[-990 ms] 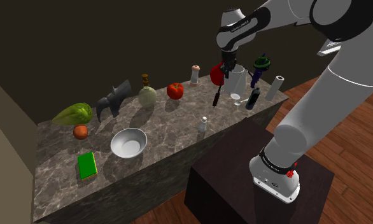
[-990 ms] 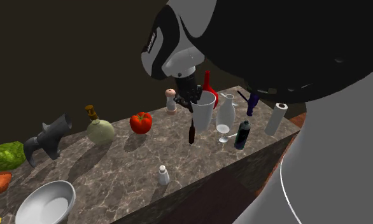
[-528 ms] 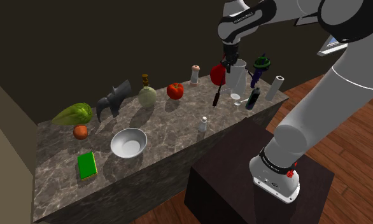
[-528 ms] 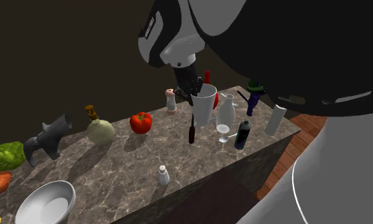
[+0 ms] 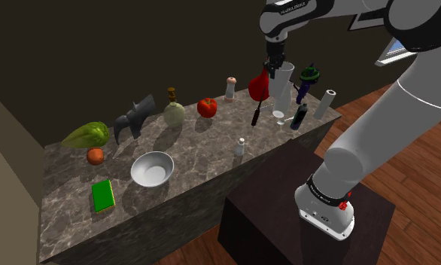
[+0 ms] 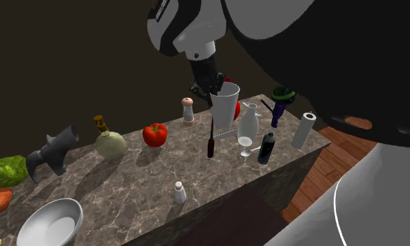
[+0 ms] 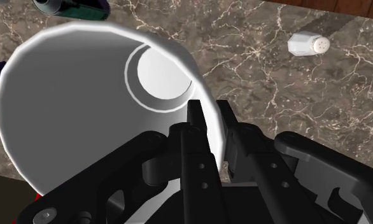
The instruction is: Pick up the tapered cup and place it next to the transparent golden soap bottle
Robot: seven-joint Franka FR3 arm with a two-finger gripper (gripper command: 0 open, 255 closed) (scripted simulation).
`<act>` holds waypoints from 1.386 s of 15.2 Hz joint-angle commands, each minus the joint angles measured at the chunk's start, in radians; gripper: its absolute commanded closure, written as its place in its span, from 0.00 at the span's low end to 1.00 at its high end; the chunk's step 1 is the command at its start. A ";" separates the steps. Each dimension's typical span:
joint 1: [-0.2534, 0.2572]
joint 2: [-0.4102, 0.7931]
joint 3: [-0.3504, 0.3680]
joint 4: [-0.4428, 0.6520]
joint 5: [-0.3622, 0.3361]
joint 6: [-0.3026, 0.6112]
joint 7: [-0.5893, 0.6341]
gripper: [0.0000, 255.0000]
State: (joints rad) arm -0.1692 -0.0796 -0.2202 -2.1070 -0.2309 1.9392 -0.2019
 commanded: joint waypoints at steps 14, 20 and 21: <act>0.067 0.049 0.076 0.177 0.038 -0.152 0.101 1.00; 0.130 0.153 0.138 0.310 0.065 -0.201 0.211 1.00; 0.140 0.174 0.147 0.337 0.069 -0.211 0.229 1.00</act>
State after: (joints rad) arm -0.0405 0.0699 -0.0833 -1.8061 -0.1669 1.7432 0.0072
